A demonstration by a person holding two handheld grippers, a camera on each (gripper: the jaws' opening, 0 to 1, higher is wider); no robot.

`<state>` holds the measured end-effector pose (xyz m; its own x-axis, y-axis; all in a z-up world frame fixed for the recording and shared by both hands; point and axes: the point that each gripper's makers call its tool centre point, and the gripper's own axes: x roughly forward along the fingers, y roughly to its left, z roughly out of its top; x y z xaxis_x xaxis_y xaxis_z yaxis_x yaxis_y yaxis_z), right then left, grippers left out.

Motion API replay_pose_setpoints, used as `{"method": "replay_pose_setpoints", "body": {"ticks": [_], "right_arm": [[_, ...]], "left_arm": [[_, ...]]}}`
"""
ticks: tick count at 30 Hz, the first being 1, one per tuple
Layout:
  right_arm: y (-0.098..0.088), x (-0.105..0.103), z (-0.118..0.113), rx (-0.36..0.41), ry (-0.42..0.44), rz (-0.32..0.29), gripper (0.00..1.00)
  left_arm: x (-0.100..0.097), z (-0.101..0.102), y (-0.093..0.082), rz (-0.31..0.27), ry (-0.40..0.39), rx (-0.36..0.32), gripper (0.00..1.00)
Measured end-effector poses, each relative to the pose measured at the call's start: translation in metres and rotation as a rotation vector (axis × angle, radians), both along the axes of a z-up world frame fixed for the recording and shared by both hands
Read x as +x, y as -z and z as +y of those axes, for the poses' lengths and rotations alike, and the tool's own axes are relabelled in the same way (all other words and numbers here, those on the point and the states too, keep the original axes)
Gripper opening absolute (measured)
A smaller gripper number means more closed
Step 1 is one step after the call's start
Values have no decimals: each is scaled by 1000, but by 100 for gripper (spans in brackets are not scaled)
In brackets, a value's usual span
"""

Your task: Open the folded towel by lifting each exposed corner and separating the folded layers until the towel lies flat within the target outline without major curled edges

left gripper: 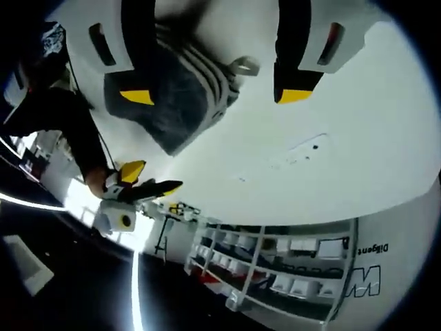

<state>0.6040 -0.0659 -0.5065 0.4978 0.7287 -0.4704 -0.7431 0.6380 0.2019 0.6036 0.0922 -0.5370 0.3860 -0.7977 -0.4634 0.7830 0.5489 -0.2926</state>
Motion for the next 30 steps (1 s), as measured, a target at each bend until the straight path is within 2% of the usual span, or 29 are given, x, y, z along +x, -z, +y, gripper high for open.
{"method": "replay_pose_setpoints", "body": {"ticks": [3, 9, 12, 16, 18, 23, 28, 30], "right_arm": [[3, -2, -1, -5, 8, 3, 56], [8, -3, 2, -8, -10, 27, 54], [16, -4, 5, -17, -19, 46, 53], [24, -6, 10, -19, -31, 75, 48], [28, -9, 12, -22, -43, 94, 46], [37, -10, 12, -27, -48, 118, 47], [46, -11, 14, -28, -53, 150, 40], [47, -11, 14, -27, -51, 152, 39]], "left_arm": [[-3, 1, 10, 22, 1, 27, 55], [-4, -2, 9, 30, 2, 9, 46], [-7, -5, 9, 36, 13, -2, 39], [-9, -10, 12, 37, 22, 3, 36], [-2, -7, 12, 35, 21, 4, 33], [-9, -15, 23, 45, 38, 26, 38], [-13, -21, 27, 62, 46, 28, 28], [-9, -19, 27, 60, 52, 29, 26]]}}
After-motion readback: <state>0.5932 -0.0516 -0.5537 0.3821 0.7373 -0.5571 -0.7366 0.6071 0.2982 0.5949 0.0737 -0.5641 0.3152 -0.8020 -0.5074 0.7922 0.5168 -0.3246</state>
